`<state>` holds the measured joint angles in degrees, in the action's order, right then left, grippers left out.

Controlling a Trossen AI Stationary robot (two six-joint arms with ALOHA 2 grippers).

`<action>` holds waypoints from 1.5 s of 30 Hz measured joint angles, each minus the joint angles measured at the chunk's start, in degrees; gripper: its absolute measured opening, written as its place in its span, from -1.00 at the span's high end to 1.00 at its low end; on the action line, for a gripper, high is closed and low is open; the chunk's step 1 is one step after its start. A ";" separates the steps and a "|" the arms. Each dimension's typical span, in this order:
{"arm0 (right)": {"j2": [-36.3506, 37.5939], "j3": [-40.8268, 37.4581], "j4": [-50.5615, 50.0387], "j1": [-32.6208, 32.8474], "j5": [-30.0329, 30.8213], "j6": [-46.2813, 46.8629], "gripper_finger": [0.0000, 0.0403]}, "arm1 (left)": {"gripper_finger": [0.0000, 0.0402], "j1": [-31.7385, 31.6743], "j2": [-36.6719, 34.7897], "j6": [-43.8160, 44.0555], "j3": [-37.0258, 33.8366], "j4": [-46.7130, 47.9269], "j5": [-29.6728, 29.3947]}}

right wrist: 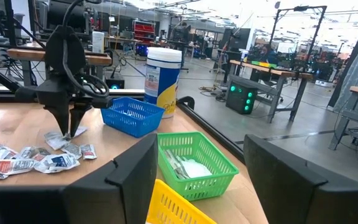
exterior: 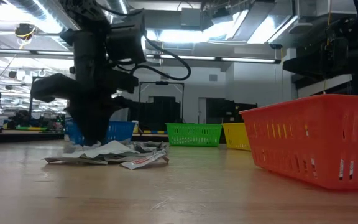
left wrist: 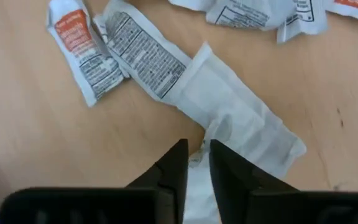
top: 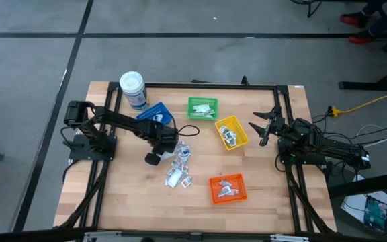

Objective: Pick & Place First Aid Supplies
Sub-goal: Put the white bandage into the green bin

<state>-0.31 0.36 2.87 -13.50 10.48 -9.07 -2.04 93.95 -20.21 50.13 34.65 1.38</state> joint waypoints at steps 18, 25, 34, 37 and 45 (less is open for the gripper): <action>0.00 0.00 0.01 0.01 -0.01 -0.01 -0.17 | 0.99 -0.81 -3.52 4.50 -1.07 -0.57 0.19; 0.00 0.00 0.02 0.01 0.00 0.00 -0.17 | 0.99 -2.21 -7.57 8.11 -0.14 -1.50 0.14; 0.01 0.00 0.01 0.01 0.00 -0.01 -0.17 | 0.99 -5.51 -8.03 9.29 5.79 -5.77 -0.14; 0.01 0.00 0.01 0.01 0.00 -0.01 -0.17 | 0.99 -6.87 -8.02 9.14 7.52 -7.69 -0.55; 0.00 0.00 0.00 0.00 0.00 -0.01 -0.17 | 0.99 -9.65 -7.53 9.02 10.77 -15.25 -4.20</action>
<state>-0.31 0.36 2.87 -13.50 10.48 -9.08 -11.69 86.42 -11.19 60.90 19.41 -2.83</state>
